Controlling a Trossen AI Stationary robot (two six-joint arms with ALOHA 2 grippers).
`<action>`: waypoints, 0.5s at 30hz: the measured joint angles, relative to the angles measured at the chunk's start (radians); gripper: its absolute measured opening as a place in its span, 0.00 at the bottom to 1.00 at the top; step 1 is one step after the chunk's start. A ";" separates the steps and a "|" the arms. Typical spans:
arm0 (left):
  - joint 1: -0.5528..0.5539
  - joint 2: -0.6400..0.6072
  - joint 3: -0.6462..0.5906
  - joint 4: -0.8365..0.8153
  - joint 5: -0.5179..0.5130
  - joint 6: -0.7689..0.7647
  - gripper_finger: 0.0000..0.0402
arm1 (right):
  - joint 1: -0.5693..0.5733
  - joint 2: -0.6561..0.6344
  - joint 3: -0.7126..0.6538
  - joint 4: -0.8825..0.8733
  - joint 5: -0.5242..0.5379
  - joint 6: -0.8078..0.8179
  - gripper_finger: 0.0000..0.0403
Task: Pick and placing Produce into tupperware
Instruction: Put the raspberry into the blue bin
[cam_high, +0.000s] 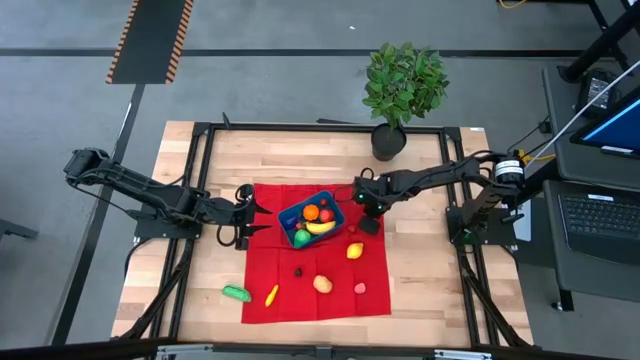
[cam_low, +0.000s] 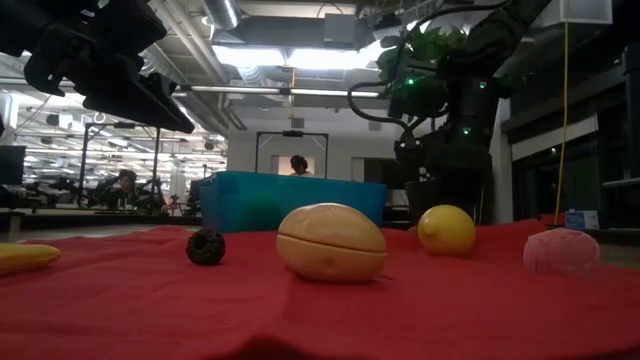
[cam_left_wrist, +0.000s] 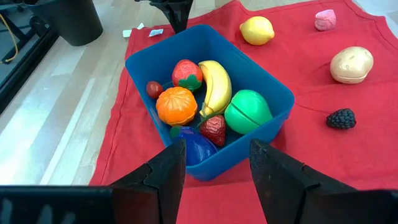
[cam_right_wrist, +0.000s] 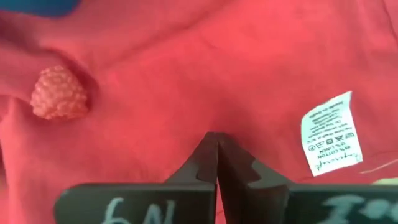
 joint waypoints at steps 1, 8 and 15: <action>0.000 0.000 0.000 0.000 0.000 0.000 0.42 | -0.006 -0.001 -0.004 0.001 0.000 -0.001 0.01; 0.000 0.000 0.000 0.000 0.000 0.000 0.42 | -0.048 -0.002 -0.019 0.027 0.013 -0.029 0.01; 0.000 0.000 0.000 0.000 0.000 0.000 0.42 | -0.052 0.001 0.001 0.022 0.008 -0.058 0.01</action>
